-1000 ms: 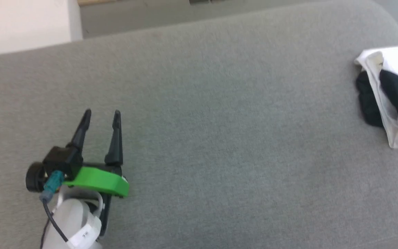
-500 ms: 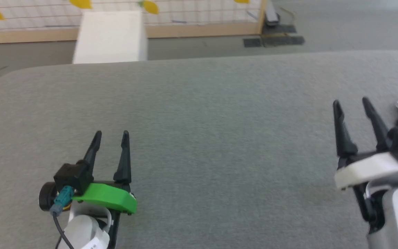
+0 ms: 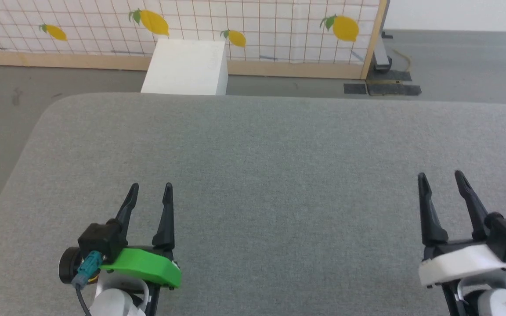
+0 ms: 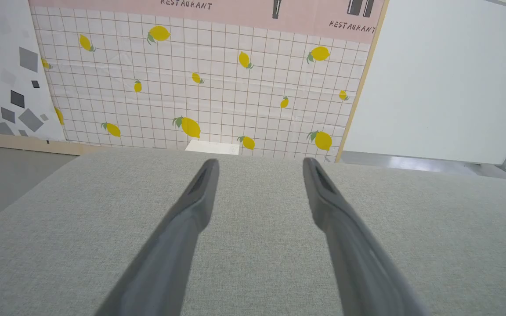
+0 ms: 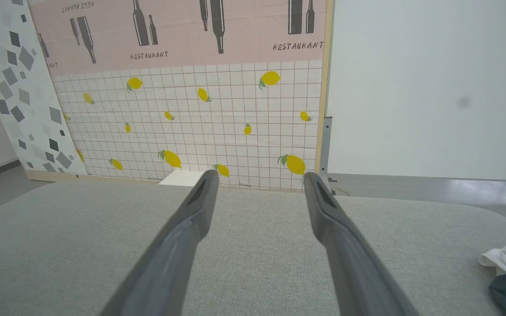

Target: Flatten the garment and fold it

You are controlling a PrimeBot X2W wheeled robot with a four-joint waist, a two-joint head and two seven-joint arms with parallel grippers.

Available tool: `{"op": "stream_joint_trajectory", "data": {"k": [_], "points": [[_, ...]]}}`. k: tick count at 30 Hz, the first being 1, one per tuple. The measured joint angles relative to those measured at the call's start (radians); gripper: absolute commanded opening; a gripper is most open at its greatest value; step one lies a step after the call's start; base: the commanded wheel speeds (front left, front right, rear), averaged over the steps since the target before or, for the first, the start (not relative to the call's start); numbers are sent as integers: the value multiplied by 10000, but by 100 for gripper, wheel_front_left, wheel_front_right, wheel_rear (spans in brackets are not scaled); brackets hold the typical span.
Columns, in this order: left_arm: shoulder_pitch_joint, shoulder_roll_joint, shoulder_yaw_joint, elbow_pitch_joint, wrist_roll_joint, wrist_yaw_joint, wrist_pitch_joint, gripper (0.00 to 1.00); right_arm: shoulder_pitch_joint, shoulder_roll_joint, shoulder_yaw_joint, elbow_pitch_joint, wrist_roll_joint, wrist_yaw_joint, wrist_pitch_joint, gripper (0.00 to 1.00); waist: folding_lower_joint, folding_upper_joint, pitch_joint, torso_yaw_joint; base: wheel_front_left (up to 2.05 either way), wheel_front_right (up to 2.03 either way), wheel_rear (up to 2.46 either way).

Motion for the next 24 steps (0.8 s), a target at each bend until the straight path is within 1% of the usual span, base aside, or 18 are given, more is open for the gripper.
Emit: {"op": "stream_joint_trajectory", "data": {"k": [4,10,16,24], "points": [[205,-33,12,-36,0,-4,0,100,505,6,-268,-98,65,0,0,100,0,0,-219,74,0,0,0],[569,-77,54,-42,0,-31,0,100,1095,10,-376,-111,251,0,-2,100,0,0,-535,94,0,0,0],[833,-98,69,-29,0,-35,0,100,1342,10,-376,-146,261,0,2,100,0,0,-740,33,0,0,0],[844,-117,25,86,0,-48,0,100,1429,10,-380,-153,301,0,36,100,0,0,-728,57,0,0,0]]}}
